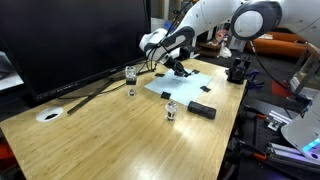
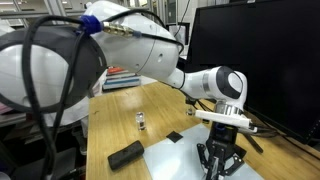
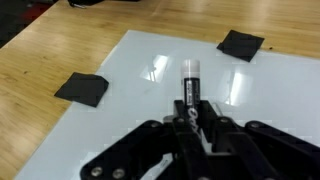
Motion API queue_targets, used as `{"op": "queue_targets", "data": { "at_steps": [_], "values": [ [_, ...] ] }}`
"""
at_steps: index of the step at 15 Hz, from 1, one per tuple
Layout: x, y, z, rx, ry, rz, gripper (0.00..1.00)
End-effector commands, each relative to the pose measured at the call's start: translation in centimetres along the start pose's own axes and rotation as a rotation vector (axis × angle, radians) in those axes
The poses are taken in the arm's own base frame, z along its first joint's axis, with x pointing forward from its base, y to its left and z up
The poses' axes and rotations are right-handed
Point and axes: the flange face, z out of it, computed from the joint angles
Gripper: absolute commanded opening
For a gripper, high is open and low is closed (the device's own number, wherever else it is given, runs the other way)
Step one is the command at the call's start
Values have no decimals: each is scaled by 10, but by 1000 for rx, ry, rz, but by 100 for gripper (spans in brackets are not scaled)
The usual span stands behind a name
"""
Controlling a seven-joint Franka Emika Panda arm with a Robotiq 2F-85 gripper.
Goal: Draw an "x" on the paper
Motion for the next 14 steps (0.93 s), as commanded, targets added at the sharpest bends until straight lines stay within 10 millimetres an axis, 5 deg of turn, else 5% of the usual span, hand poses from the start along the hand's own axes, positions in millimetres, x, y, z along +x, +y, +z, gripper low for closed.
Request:
{"op": "queue_targets", "data": {
  "at_steps": [1, 14],
  "values": [
    [3, 7, -2, 12, 6, -12, 5],
    [12, 12, -4, 9, 24, -3, 5]
  ]
}}
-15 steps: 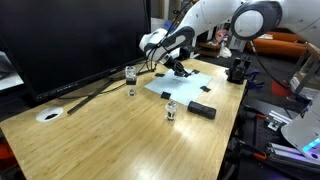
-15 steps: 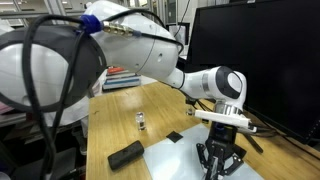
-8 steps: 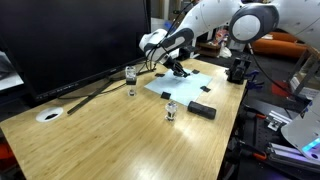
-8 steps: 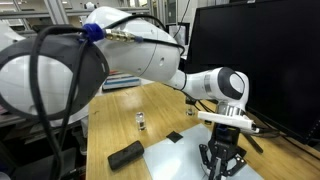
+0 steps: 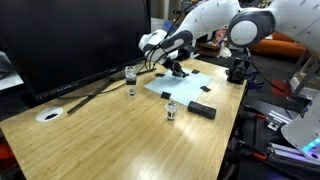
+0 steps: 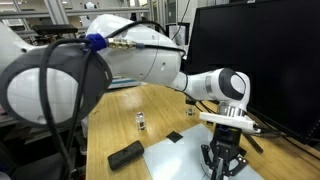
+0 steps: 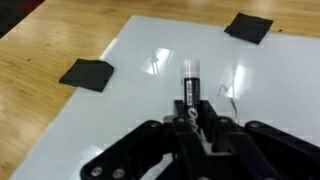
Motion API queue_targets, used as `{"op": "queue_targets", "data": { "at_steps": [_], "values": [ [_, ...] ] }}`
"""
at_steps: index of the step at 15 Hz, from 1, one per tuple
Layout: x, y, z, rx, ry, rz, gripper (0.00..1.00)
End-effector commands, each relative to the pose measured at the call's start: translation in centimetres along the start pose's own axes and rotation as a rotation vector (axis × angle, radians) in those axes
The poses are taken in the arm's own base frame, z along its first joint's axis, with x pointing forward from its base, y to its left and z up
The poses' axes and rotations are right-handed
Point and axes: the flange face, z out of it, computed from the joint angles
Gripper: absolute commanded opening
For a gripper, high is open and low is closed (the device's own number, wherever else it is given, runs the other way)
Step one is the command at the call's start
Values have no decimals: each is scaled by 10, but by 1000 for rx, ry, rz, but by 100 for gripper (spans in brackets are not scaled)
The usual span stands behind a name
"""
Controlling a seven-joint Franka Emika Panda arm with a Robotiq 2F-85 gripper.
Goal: Draw an "x" on the paper
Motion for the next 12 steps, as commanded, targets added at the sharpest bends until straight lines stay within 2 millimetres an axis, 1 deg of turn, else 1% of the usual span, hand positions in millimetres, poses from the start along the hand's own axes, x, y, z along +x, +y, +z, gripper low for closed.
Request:
{"op": "queue_targets", "data": {
  "at_steps": [1, 6, 12],
  "values": [
    [-1, 4, -2, 12, -10, -13, 5],
    [-2, 2, 0, 8, -27, -21, 5],
    [-3, -3, -1, 6, -37, -73, 5]
  ]
}}
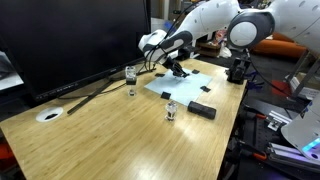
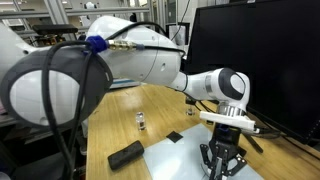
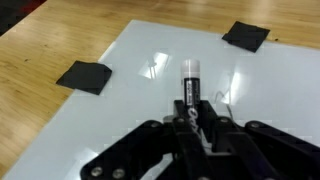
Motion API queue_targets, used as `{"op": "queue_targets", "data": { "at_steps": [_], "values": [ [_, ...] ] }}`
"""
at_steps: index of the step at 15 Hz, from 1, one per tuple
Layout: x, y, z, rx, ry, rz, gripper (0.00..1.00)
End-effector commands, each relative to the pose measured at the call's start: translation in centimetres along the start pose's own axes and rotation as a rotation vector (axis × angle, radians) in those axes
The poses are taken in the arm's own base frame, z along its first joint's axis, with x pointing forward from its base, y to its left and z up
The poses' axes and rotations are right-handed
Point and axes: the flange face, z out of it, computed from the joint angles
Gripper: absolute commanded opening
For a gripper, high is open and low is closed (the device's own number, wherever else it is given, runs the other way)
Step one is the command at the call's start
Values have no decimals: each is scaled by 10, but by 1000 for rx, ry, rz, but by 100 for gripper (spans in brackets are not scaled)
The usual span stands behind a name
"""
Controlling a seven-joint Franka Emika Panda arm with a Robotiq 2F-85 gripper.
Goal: Draw an "x" on the paper
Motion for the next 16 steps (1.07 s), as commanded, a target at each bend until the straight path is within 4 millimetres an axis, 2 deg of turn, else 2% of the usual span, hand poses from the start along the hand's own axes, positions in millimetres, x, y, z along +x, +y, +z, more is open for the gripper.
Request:
{"op": "queue_targets", "data": {
  "at_steps": [1, 16],
  "values": [
    [-2, -2, -1, -3, -18, -44, 5],
    [-4, -28, 1, -53, -102, -179, 5]
  ]
}}
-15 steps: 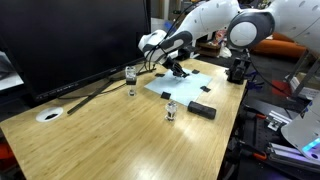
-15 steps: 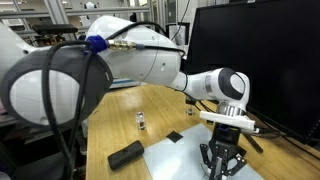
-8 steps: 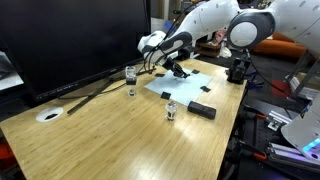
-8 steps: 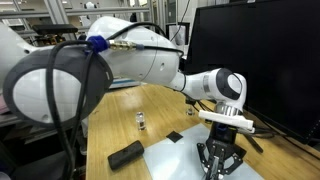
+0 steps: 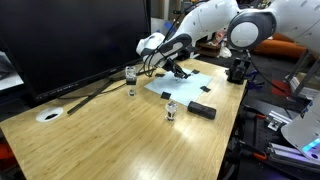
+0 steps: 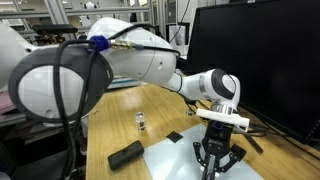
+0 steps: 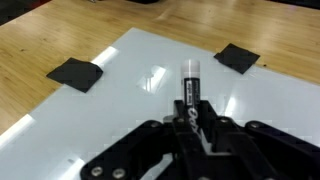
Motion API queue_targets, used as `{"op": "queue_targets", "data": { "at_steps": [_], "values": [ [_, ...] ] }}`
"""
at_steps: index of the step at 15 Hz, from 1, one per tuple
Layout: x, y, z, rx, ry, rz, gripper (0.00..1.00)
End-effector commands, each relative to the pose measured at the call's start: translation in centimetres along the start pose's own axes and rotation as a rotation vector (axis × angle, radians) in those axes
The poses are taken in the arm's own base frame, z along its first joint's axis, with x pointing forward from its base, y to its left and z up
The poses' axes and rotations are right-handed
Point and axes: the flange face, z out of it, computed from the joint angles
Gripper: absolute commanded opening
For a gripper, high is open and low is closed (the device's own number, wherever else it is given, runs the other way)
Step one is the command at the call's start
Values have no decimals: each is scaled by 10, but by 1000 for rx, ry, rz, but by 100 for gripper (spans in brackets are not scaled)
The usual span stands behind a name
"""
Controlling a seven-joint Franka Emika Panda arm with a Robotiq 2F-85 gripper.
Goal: Draw an "x" on the paper
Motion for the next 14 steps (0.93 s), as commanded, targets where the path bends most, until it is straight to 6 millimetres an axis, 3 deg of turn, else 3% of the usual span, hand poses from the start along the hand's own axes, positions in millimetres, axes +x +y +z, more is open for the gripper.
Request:
{"op": "queue_targets", "data": {
  "at_steps": [1, 4, 11, 14],
  "values": [
    [-6, -5, 0, -20, -26, -36, 5],
    [-9, 0, -4, 1, 13, 37, 5],
    [-35, 27, -35, 18, 213, 362, 5],
    [-43, 22, -48, 23, 263, 384, 5]
  ]
}}
